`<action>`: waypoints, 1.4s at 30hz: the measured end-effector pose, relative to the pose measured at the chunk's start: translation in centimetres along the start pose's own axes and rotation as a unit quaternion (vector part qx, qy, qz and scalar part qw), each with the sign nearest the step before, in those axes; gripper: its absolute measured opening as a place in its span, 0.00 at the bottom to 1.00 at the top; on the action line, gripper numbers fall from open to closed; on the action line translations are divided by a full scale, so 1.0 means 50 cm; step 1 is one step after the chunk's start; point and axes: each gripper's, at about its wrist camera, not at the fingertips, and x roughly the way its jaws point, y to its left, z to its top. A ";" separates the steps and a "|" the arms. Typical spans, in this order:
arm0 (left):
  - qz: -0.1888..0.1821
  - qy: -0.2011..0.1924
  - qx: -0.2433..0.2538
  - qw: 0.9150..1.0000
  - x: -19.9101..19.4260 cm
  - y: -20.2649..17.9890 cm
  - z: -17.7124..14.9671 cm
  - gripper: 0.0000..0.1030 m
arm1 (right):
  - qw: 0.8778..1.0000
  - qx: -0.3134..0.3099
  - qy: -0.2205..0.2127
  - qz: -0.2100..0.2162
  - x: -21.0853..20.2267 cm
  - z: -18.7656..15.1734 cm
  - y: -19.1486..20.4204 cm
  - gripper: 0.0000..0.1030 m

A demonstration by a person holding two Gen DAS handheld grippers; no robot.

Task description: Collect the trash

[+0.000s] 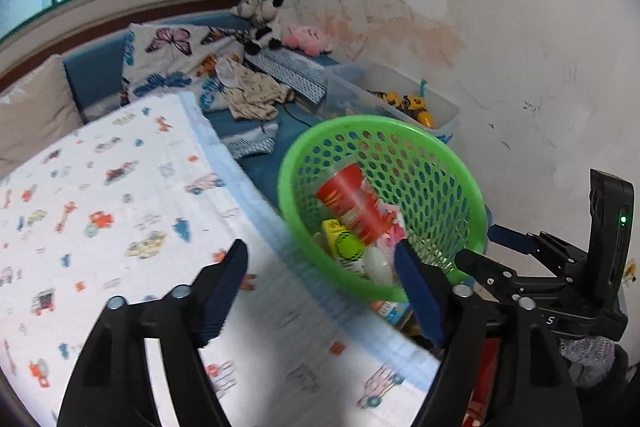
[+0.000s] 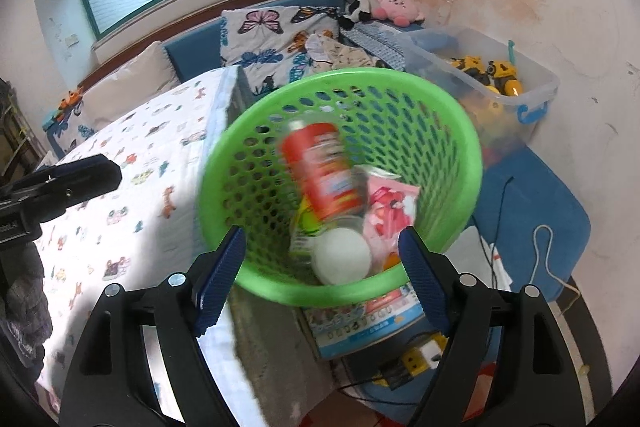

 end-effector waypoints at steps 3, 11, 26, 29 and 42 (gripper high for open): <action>0.010 -0.011 0.000 1.000 -0.035 0.011 -0.015 0.80 | 1.000 -0.013 -0.001 0.004 -0.010 -0.006 0.031 0.80; 0.050 -0.030 -0.016 0.998 -0.121 0.052 -0.070 0.90 | 0.999 -0.039 -0.008 0.013 -0.044 -0.031 0.121 0.83; 0.129 -0.060 -0.041 0.989 -0.252 0.126 -0.196 0.93 | 0.998 -0.061 -0.006 0.006 -0.084 -0.094 0.213 0.93; 0.143 -0.062 -0.047 0.987 -0.266 0.139 -0.217 0.93 | 0.998 -0.057 -0.007 0.013 -0.092 -0.103 0.223 0.93; 0.196 -0.086 -0.055 0.975 -0.328 0.156 -0.283 0.93 | 0.997 -0.069 -0.023 0.019 -0.127 -0.137 0.278 0.96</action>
